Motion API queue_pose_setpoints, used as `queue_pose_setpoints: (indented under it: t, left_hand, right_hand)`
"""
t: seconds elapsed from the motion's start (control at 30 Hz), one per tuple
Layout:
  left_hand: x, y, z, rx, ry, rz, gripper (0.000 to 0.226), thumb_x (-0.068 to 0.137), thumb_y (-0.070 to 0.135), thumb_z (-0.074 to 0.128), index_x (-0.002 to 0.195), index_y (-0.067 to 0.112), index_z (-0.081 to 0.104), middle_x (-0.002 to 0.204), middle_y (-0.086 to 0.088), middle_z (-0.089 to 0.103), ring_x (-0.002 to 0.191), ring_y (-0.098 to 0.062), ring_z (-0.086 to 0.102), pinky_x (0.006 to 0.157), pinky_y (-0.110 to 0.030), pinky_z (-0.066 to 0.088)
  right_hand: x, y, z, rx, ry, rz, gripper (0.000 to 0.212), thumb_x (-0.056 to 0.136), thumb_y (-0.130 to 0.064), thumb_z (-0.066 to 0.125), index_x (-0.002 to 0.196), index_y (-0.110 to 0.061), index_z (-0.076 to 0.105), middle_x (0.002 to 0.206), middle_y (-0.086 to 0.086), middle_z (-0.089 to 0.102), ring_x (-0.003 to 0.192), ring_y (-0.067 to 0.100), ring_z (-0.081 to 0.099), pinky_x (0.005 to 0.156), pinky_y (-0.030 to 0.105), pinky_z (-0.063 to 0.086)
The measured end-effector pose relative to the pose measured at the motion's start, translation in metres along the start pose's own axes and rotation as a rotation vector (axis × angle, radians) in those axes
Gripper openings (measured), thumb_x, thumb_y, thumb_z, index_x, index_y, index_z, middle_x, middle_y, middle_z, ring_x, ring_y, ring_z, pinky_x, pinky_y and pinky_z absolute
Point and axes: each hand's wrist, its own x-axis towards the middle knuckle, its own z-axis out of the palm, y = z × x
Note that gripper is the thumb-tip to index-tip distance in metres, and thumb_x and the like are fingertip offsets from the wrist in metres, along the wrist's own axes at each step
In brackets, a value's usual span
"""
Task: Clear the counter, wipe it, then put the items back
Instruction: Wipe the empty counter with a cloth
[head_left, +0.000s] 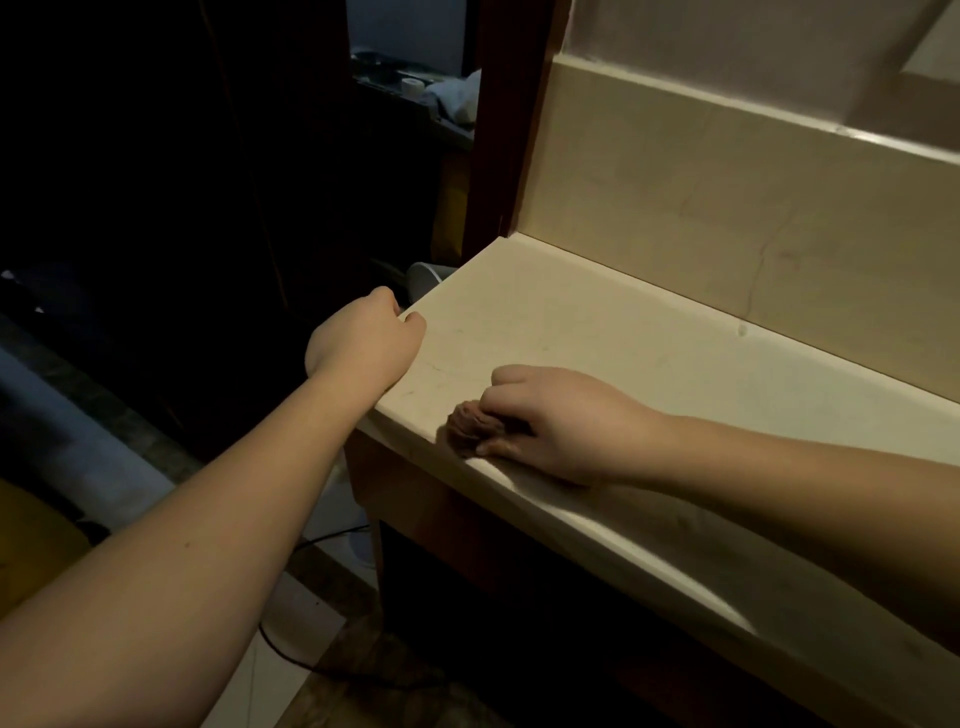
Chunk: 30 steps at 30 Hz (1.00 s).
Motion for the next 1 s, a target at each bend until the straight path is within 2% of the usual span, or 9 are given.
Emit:
queue_pose_setpoints:
  t: [0.07,0.17,0.23,0.33,0.47,0.6,0.73,0.87,1.0]
  left_hand:
    - [0.0,0.0,0.0,-0.001,-0.001,-0.004,0.028,0.095,0.042,0.039,0.105,0.019,0.051,0.074,-0.001,0.053,0.06,-0.02,0.05,0.048,-0.026,0.029]
    - [-0.002,-0.002,0.002,-0.021,0.013,0.014,0.03,0.095,0.043,0.039,0.107,0.019,0.052,0.074,-0.001,0.053,0.061,-0.02,0.051,0.048,-0.026,0.032]
    - [-0.003,-0.003,0.003,-0.024,0.022,0.025,0.029,0.095,0.042,0.04,0.107,0.019,0.052,0.073,-0.001,0.053,0.061,-0.02,0.052,0.049,-0.026,0.035]
    - [-0.003,-0.004,0.003,-0.027,0.02,0.022,0.028,0.094,0.042,0.039,0.104,0.019,0.052,0.073,-0.001,0.052,0.061,-0.021,0.052,0.05,-0.027,0.037]
    - [-0.001,-0.003,0.001,-0.018,-0.003,0.014,0.027,0.094,0.042,0.039,0.102,0.019,0.052,0.075,-0.001,0.053,0.063,-0.021,0.052,0.05,-0.028,0.036]
    - [-0.002,-0.001,-0.001,-0.01,0.0,0.016,0.027,0.095,0.041,0.039,0.104,0.019,0.051,0.076,-0.001,0.053,0.062,-0.02,0.049,0.049,-0.028,0.032]
    - [-0.002,0.001,-0.001,-0.003,0.007,0.01,0.031,0.095,0.041,0.04,0.11,0.018,0.054,0.083,-0.004,0.057,0.065,-0.022,0.051,0.05,-0.028,0.033]
    - [-0.002,-0.001,0.0,-0.008,0.011,0.015,0.03,0.095,0.041,0.04,0.109,0.017,0.053,0.078,-0.003,0.054,0.061,-0.02,0.049,0.049,-0.028,0.031]
    - [-0.002,-0.003,0.001,-0.008,0.018,0.03,0.031,0.095,0.04,0.038,0.112,0.018,0.052,0.077,-0.002,0.053,0.062,-0.02,0.051,0.05,-0.027,0.034]
  right_hand:
    - [0.009,0.016,-0.007,-0.019,0.006,0.054,0.018,0.089,-0.032,0.063,0.083,-0.019,0.052,0.086,-0.006,0.043,0.081,0.018,0.05,0.067,0.029,0.033]
    - [0.029,0.052,-0.019,-0.125,0.083,0.247,0.018,0.091,-0.034,0.06,0.085,-0.019,0.051,0.087,-0.004,0.044,0.091,0.024,0.053,0.066,0.028,0.026]
    - [0.035,0.06,-0.019,-0.139,0.102,0.276,0.02,0.091,-0.034,0.059,0.083,-0.021,0.047,0.085,-0.004,0.043,0.086,0.022,0.05,0.065,0.028,0.024]
    - [0.019,0.039,-0.012,-0.087,0.062,0.149,0.019,0.089,-0.031,0.062,0.081,-0.021,0.048,0.085,-0.006,0.043,0.078,0.013,0.042,0.064,0.027,0.026]
    - [-0.022,0.029,-0.008,-0.043,-0.007,-0.035,0.019,0.086,-0.032,0.064,0.085,-0.013,0.058,0.084,-0.004,0.049,0.072,0.011,0.044,0.061,0.022,0.026]
    - [-0.005,0.028,-0.008,-0.017,0.014,-0.059,0.02,0.085,-0.028,0.066,0.09,-0.01,0.062,0.086,-0.006,0.047,0.074,0.008,0.043,0.062,0.02,0.024]
    - [0.033,0.017,-0.002,-0.053,0.061,-0.028,0.023,0.089,-0.03,0.064,0.097,-0.009,0.063,0.089,-0.003,0.047,0.08,0.017,0.049,0.063,0.024,0.025]
    - [-0.013,0.021,-0.001,0.007,0.053,-0.128,0.022,0.088,-0.037,0.06,0.09,-0.014,0.059,0.085,-0.002,0.048,0.076,0.016,0.049,0.063,0.022,0.029]
    - [-0.058,0.027,-0.005,0.006,0.026,-0.123,0.014,0.091,-0.033,0.06,0.092,-0.019,0.059,0.083,-0.005,0.047,0.072,0.011,0.047,0.061,0.021,0.034]
